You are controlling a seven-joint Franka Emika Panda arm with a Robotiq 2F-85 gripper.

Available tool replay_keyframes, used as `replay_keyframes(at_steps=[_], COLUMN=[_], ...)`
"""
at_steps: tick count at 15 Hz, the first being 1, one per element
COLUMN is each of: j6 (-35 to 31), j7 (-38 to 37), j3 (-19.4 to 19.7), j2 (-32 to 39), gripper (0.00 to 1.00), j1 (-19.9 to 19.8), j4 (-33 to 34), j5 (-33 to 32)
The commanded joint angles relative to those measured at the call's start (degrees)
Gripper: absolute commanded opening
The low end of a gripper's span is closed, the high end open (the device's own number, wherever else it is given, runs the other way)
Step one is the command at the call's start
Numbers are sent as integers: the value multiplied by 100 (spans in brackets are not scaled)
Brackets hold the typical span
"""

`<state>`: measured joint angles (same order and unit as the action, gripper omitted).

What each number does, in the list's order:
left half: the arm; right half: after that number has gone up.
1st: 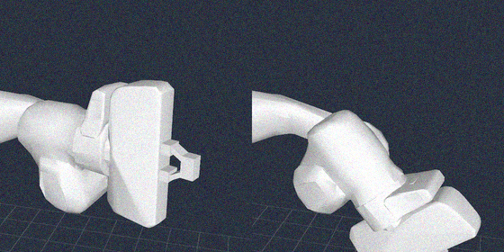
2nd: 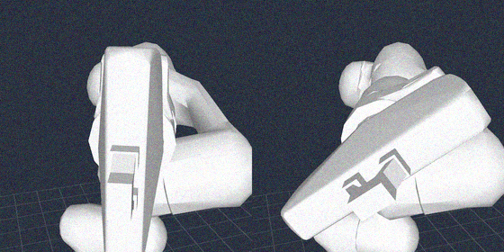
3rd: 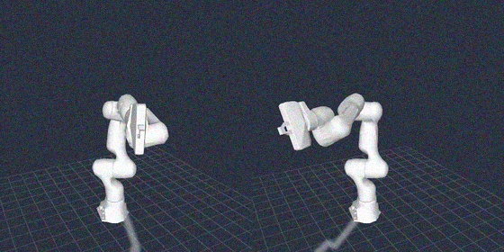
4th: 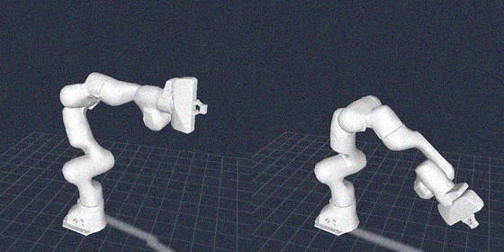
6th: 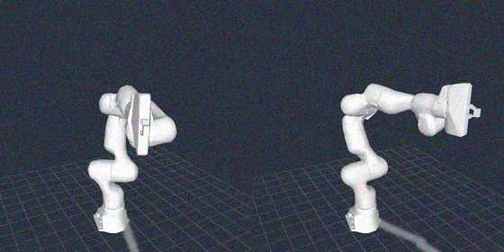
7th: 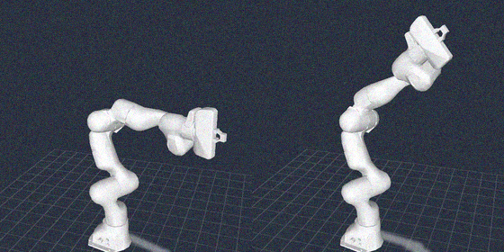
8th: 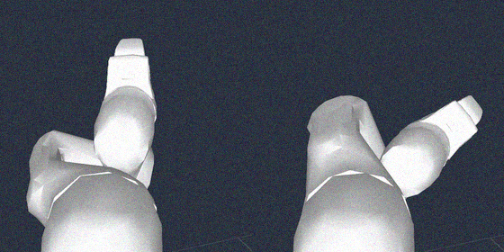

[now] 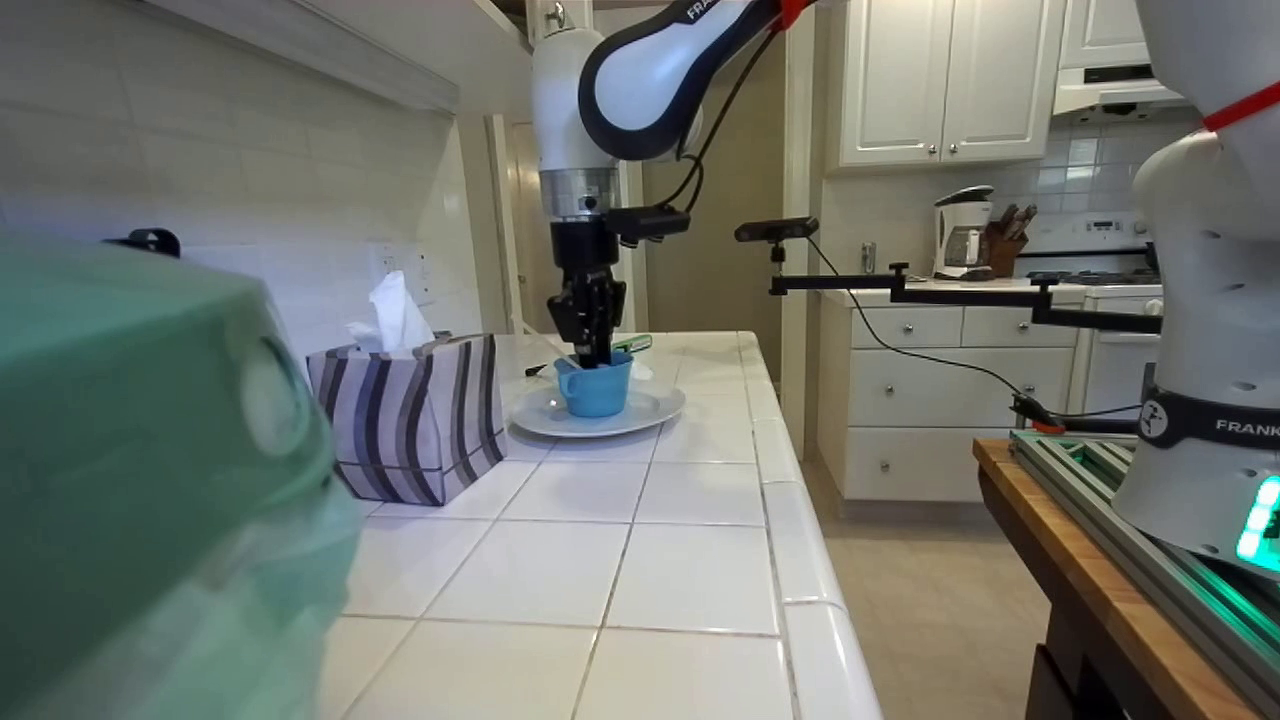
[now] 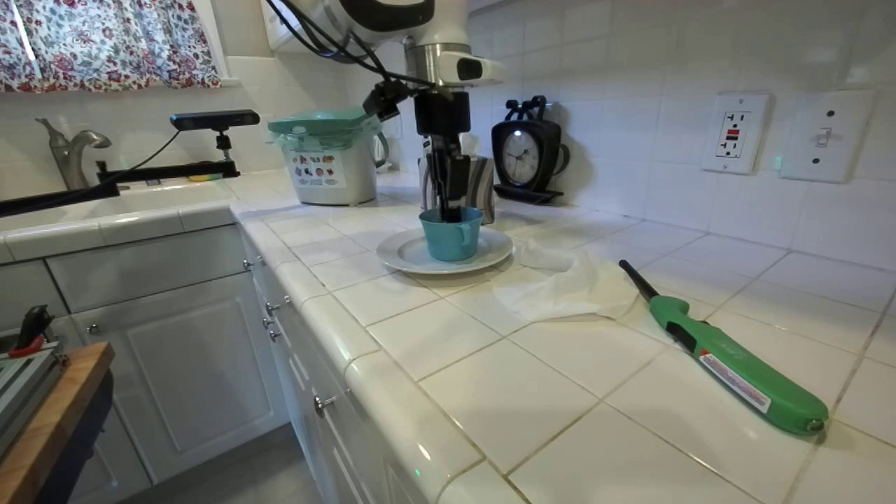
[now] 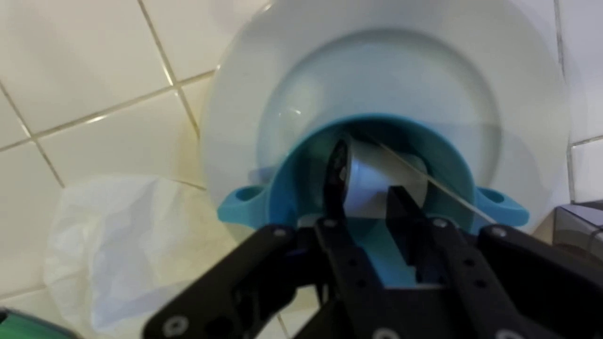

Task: Remove the white object from the blue cup

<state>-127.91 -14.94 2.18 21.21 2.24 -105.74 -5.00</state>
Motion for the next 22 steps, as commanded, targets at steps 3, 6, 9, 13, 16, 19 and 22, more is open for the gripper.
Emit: replay_keyframes(at_steps=[3, 6, 9, 13, 16, 19, 22], j6=[0, -14, -32, -37, -36, -40, -32], j7=[37, 37, 40, 42, 52, 54, 41], j3=[15, 19, 32, 38, 33, 26, 24], j2=[97, 94, 93, 107, 101, 42, -31], gripper=[27, 16, 0, 0, 0, 0, 0], j1=[-13, -15, -20, -22, -21, -15, -12], j4=[100, 97, 116, 127, 124, 119, 123], j5=[81, 82, 84, 88, 93, 95, 95])
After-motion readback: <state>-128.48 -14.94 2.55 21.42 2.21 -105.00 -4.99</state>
